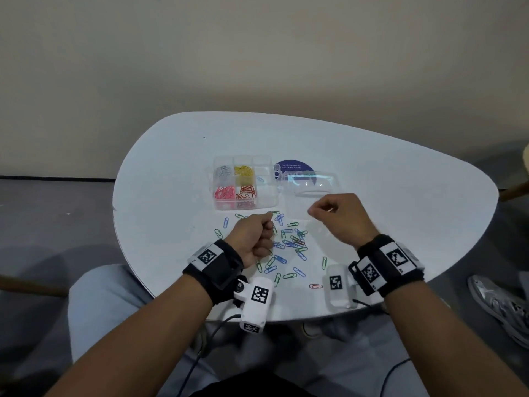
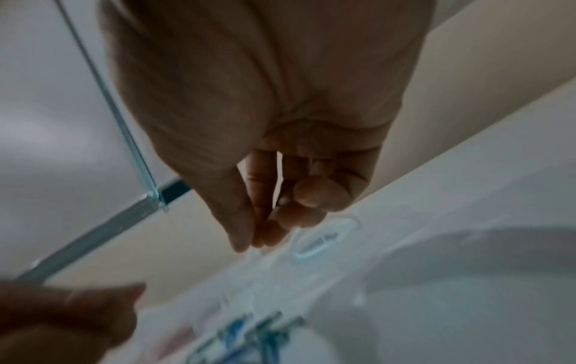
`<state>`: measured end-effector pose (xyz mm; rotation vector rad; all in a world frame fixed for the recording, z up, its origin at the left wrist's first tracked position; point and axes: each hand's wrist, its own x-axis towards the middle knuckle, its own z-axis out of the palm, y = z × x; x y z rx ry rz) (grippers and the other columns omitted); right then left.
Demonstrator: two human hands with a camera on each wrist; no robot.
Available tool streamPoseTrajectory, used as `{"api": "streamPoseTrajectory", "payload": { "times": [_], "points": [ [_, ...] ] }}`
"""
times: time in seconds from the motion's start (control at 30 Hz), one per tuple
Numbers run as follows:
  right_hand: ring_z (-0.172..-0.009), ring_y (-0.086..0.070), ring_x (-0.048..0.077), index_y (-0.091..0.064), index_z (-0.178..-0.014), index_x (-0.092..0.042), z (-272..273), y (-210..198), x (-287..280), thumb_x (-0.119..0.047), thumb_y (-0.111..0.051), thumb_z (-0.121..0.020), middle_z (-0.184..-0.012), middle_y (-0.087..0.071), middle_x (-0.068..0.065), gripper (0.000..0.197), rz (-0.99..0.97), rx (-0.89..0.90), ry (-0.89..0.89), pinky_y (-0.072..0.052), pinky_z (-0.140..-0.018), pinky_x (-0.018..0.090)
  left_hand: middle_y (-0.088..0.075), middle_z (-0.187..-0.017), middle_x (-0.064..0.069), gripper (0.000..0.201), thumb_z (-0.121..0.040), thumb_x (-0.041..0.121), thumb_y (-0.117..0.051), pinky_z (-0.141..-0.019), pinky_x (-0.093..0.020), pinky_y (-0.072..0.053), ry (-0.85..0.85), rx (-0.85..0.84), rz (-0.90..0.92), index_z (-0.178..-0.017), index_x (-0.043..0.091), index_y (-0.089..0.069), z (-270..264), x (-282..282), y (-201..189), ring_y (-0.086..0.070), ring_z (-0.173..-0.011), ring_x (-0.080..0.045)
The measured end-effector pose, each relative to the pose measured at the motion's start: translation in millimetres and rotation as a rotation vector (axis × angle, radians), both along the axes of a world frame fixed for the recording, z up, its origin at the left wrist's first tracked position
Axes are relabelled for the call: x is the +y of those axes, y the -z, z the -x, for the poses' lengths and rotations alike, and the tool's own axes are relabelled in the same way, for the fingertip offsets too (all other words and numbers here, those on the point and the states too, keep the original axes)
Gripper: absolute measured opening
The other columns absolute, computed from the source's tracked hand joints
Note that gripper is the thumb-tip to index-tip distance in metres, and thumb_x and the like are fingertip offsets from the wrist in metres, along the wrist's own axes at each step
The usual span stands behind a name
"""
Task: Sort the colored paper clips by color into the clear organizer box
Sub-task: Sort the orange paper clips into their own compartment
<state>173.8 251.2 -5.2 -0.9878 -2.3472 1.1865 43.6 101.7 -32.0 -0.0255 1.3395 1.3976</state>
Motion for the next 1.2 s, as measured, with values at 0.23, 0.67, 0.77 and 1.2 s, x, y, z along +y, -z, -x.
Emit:
{"api": "streamPoseTrajectory", "payload": {
  "times": [0.23, 0.67, 0.77, 1.2],
  "points": [
    [-0.073, -0.065, 0.011, -0.075, -0.072, -0.018, 8, 28, -7, -0.025, -0.080, -0.076, -0.071, -0.070, -0.008, 0.009, -0.125, -0.451, -0.158, -0.054, -0.070, 0.030, -0.037, -0.052, 0.006, 0.028, -0.099, 0.013, -0.039, -0.039, -0.018, -0.020, 0.230, 0.534, 0.082, -0.091, 0.016, -0.065, -11, 12, -3, -0.026, -0.039, -0.008],
    [-0.072, -0.064, 0.013, -0.070, -0.065, -0.016, 13, 32, 0, -0.012, -0.070, -0.072, -0.070, -0.067, -0.009, 0.009, -0.136, -0.486, -0.228, -0.056, -0.067, 0.032, -0.039, -0.042, 0.011, 0.023, -0.100, 0.017, -0.045, -0.036, -0.014, -0.024, 0.208, 0.526, 0.110, -0.097, 0.011, -0.067, -4, 18, 2, -0.033, -0.028, -0.002],
    [-0.074, -0.064, 0.015, -0.068, -0.069, -0.019, 12, 33, -2, -0.017, -0.074, -0.073, -0.072, -0.065, -0.009, 0.007, -0.131, -0.477, -0.223, -0.055, -0.069, 0.034, -0.039, -0.037, 0.013, 0.022, -0.099, 0.016, -0.046, -0.036, -0.016, -0.024, 0.205, 0.502, 0.110, -0.098, 0.010, -0.067, -8, 18, 1, -0.033, -0.028, -0.002],
    [-0.082, -0.066, 0.019, -0.066, -0.066, -0.022, 11, 28, 12, -0.011, -0.069, -0.079, -0.080, -0.070, -0.004, 0.017, -0.166, -0.570, -0.209, -0.056, -0.077, 0.034, -0.037, -0.042, 0.011, 0.023, -0.099, 0.014, -0.045, -0.036, -0.016, -0.021, 0.176, 0.441, 0.096, -0.098, 0.007, -0.067, -9, 11, 3, -0.028, -0.031, -0.005]
  ]
}}
